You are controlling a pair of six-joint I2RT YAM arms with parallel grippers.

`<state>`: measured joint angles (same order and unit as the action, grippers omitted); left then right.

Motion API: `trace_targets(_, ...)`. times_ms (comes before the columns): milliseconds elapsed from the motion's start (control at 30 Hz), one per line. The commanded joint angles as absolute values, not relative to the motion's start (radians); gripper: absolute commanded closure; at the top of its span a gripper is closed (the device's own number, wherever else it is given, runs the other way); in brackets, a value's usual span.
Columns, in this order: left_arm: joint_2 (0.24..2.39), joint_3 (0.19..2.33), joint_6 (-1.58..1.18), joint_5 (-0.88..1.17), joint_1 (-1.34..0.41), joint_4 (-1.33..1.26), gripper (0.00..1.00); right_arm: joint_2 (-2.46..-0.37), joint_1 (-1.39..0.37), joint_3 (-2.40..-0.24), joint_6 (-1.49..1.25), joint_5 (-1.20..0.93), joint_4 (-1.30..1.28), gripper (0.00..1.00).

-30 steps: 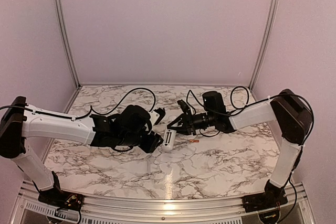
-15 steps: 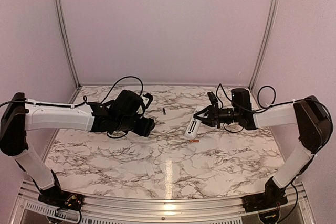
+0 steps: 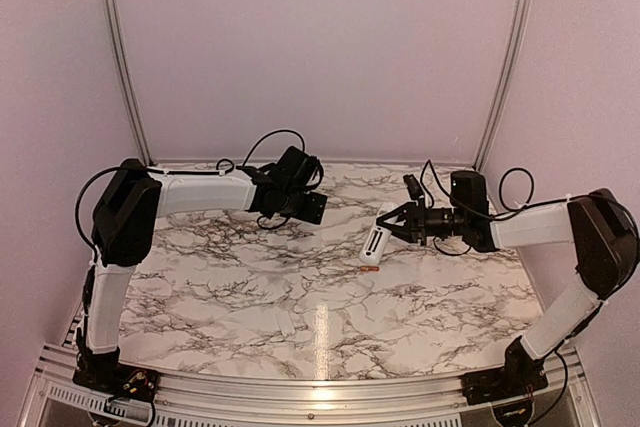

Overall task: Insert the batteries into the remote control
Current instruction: Pick up the battery from the center of the board.

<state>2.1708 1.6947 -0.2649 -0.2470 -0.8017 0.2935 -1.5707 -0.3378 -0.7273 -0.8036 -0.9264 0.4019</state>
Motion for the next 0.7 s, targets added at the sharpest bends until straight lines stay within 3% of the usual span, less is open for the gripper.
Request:
trace_targets(0, 2.270, 1.836, -0.312, -0.285, -0.773, 0.387, 0.25, -1.534, -0.334, -0.727, -0.754, -0.951, 0.431, 1.00)
trace_targets(667, 2.525, 2.100, -0.376, -0.320, -0.732, 0.412, 0.29, -1.530, -0.333, -0.741, -0.713, -0.954, 0.392, 1.00)
